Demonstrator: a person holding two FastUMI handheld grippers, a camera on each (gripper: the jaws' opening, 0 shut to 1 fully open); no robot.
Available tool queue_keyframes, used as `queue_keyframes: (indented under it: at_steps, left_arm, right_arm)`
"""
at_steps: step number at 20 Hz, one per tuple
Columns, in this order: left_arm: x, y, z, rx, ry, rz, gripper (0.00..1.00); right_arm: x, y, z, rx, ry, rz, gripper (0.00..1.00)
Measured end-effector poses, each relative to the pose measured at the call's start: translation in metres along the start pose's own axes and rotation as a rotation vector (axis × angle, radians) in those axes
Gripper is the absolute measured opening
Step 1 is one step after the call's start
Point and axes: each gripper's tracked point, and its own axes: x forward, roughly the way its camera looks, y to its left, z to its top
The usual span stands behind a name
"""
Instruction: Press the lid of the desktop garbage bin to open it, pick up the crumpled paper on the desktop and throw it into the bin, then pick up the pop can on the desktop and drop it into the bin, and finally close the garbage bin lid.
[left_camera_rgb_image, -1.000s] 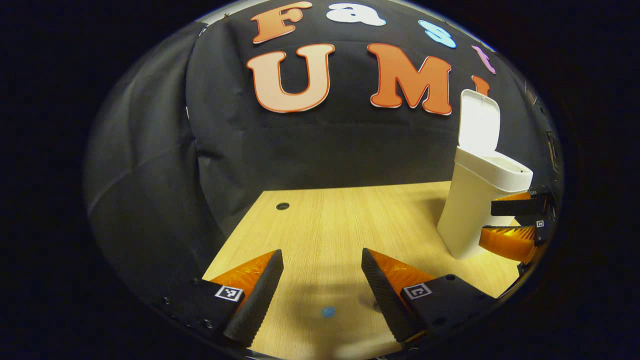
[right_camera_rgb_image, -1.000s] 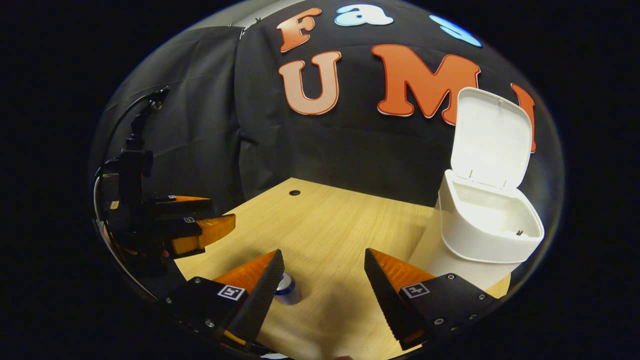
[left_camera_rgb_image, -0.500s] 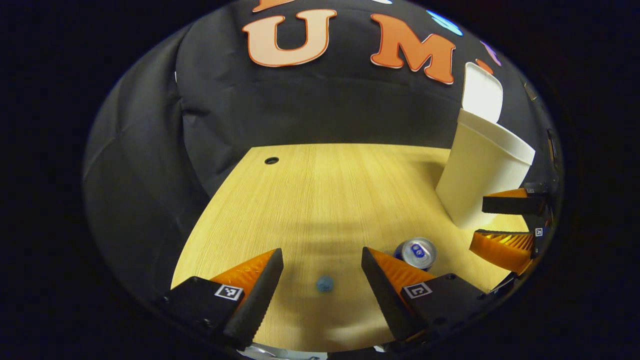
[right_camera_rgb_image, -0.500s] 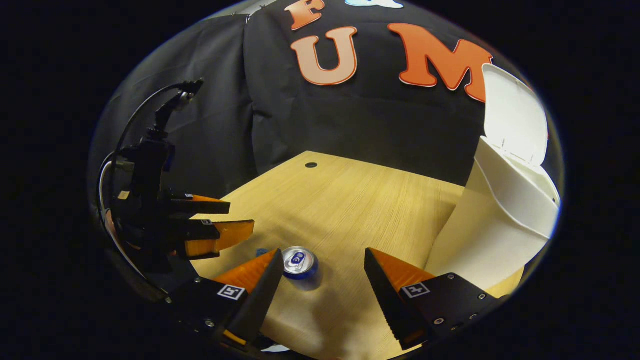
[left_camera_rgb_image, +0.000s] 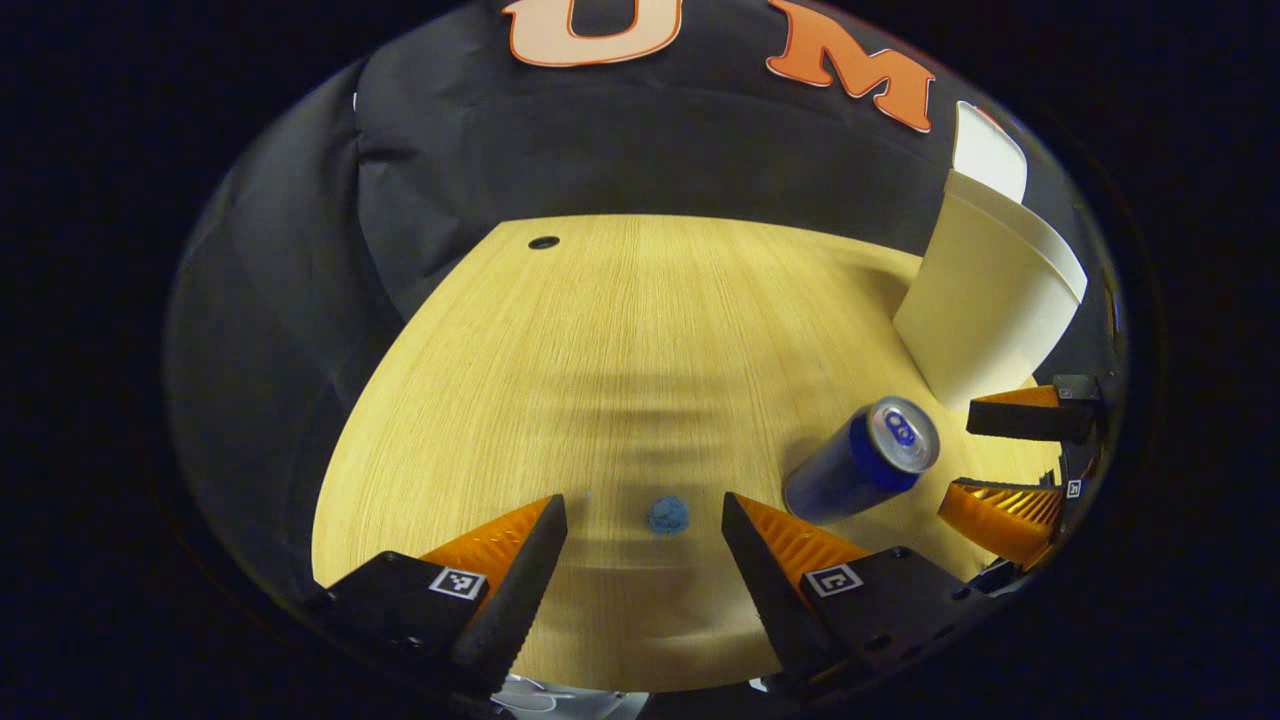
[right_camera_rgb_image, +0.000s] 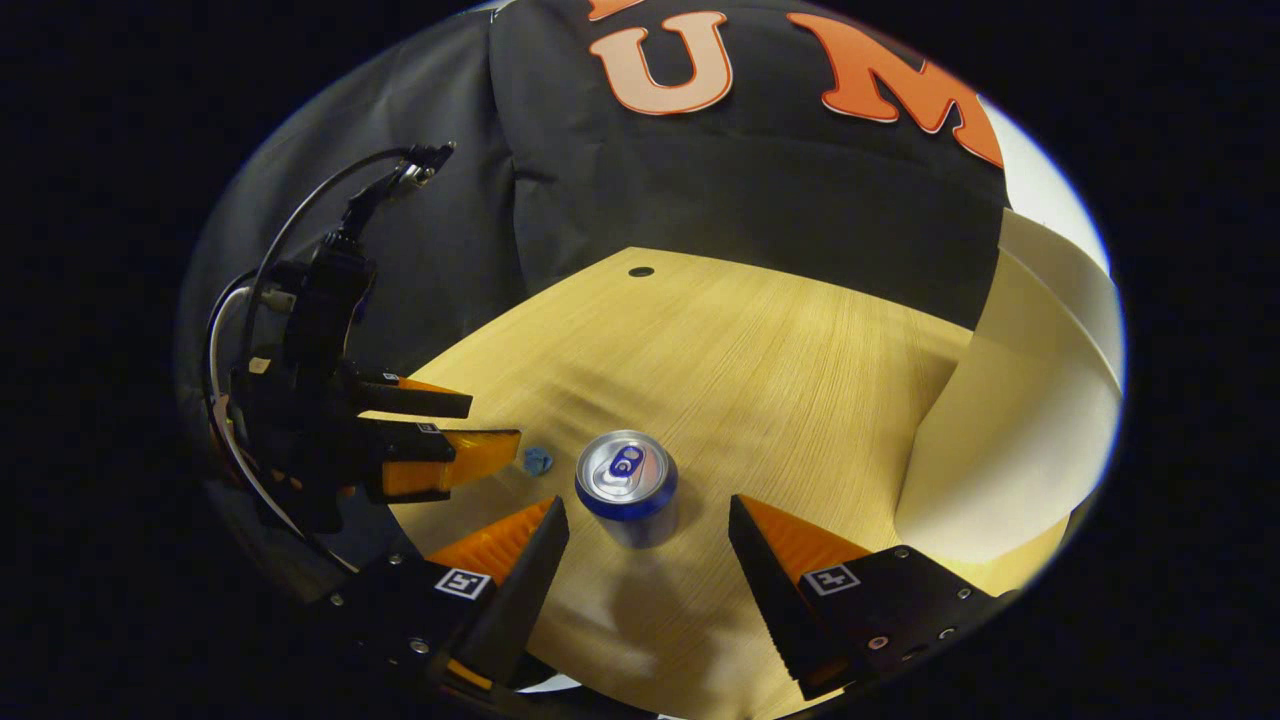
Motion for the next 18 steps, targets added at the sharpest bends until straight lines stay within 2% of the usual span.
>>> queue_keyframes:
  at_steps: [5,7,9,15,16,18]
  left_arm:
    - [0.004,0.002,-0.01,0.001,0.049,-0.024,1.0]
    - [0.009,0.001,-0.013,0.007,0.063,-0.024,0.96]
    - [0.014,0.0,-0.013,0.022,0.067,-0.028,1.0]
    - [0.026,-0.002,0.003,0.054,0.101,-0.057,1.0]
    - [0.027,-0.003,0.007,0.053,0.111,-0.067,0.96]
    - [0.027,-0.006,0.016,0.062,0.128,-0.081,1.0]
  right_arm:
    - [0.027,0.001,-0.007,0.007,0.034,-0.002,0.98]
    - [0.038,0.002,-0.009,0.027,0.046,-0.003,0.98]
    - [0.049,0.002,-0.012,0.046,0.057,-0.005,0.97]
    - [0.076,0.011,-0.018,0.045,0.092,-0.005,0.95]
    - [0.077,0.012,-0.016,0.047,0.094,-0.002,0.95]
    - [0.079,0.012,-0.013,0.049,0.102,-0.002,0.94]
